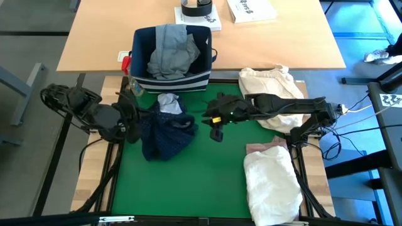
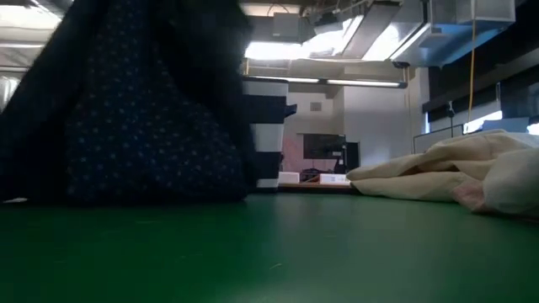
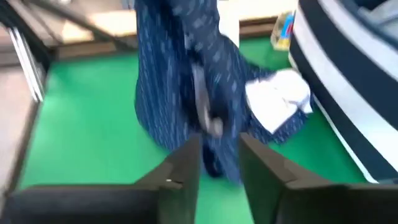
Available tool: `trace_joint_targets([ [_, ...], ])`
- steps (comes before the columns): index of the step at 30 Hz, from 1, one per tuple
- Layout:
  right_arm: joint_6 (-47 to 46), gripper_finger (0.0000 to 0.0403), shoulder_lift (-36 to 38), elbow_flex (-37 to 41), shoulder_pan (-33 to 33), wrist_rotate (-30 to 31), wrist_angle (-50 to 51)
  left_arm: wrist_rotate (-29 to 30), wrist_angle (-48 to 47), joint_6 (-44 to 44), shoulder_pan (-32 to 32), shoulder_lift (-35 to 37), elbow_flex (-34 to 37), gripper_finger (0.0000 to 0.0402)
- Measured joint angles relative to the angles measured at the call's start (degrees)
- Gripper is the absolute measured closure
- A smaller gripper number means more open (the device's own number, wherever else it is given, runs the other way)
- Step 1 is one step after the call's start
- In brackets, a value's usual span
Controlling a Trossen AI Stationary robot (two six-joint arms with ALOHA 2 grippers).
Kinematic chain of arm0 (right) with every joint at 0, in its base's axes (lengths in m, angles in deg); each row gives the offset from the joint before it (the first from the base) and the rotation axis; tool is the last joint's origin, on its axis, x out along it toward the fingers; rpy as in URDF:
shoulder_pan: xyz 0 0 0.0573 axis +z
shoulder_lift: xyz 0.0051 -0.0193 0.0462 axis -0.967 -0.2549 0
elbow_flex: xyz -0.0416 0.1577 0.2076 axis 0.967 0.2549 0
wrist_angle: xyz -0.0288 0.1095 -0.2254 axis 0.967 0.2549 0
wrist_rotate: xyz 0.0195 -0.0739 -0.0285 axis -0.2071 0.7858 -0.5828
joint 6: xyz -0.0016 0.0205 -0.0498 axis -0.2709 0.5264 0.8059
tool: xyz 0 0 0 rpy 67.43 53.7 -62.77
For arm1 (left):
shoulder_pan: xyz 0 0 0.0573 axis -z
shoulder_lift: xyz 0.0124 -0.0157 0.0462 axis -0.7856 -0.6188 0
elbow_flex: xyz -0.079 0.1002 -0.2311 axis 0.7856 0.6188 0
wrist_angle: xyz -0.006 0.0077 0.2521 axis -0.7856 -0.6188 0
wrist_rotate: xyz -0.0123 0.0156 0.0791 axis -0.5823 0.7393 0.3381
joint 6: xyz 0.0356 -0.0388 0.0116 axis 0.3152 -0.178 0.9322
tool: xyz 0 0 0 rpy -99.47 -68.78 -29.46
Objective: Fold laundry
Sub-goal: Fold the blue polo shirt
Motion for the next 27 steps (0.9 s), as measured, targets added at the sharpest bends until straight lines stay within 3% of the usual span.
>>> trace_joint_targets([
  [5,2.7,0.0242,0.0,0.5,0.0,0.4,9.2,-3.6,0.2,0.1,0.3,-0.9,0.0,0.0401],
  [9,7.6,0.0224,0.1,5.6,0.0,-0.1,6.4,-6.8,1.1,-1.0,3.2,-2.8,0.0,0.0401],
  [14,13.1,0.0222,0.0,19.1,-0.6,-1.7,-13.6,-8.0,1.0,-3.3,7.4,-5.4,0.0,0.0401],
  [21,13.6,0.0221,-0.9,36.5,-3.3,-4.3,-43.8,-11.4,0.1,-9.7,12.0,-7.5,0.0,0.0401],
  [27,15.1,0.0221,-6.0,41.8,-3.7,-10.7,-55.0,-11.0,-1.3,-14.8,14.9,-7.4,0.0,0.0401],
])
